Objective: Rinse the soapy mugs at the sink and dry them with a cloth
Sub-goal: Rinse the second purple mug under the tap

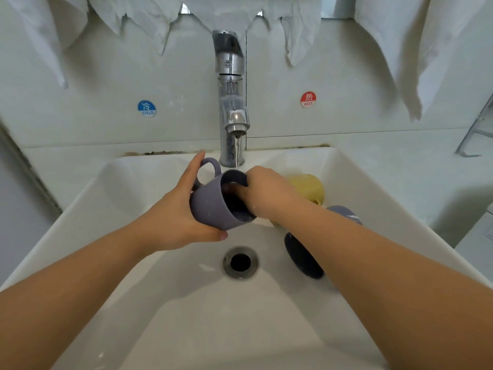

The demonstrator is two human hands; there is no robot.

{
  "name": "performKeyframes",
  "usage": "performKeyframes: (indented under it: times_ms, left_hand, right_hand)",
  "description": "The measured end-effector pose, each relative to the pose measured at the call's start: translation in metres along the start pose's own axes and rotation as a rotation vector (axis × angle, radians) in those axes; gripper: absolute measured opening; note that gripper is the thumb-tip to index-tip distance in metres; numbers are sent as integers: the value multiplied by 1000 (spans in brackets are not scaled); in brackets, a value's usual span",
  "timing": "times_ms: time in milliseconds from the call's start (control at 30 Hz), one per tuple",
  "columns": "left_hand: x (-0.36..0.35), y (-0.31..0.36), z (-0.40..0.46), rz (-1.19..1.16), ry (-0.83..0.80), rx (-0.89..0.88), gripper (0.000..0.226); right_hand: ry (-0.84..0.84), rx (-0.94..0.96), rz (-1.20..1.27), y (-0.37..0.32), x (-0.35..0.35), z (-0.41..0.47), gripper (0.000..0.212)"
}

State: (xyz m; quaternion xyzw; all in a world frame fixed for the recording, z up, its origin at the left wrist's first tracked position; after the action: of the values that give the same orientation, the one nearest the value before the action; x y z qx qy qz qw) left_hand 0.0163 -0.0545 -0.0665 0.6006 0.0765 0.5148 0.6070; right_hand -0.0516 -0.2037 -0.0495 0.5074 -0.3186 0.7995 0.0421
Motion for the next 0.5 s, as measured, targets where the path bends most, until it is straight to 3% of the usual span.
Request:
performKeyframes:
  times_ms: [200,333,500]
  left_hand:
    - [2,-4,-1,121,114,-63,110]
    - [6,0,0,141,243,-115,90]
    - [9,4,2,138,279,-149,85]
  right_hand:
    - [-143,-196,302,7,7,-4,31]
    - [-256,-189,337,-1,2,-11,22]
    - [-7,-72,157,-3,-1,0,29]
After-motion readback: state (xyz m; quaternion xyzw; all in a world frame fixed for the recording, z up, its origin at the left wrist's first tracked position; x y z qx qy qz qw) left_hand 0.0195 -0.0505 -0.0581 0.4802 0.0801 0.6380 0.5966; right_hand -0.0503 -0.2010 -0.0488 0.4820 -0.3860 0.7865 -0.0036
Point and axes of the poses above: each hand's wrist, its own z-axis towards the middle knuckle, its own x-axis out of the back of the hand, y = z × x, the point moved 4 cm from there along z, towards the middle knuckle, and after that the axes turned 14 degrees about y, right-handed, at the moved point
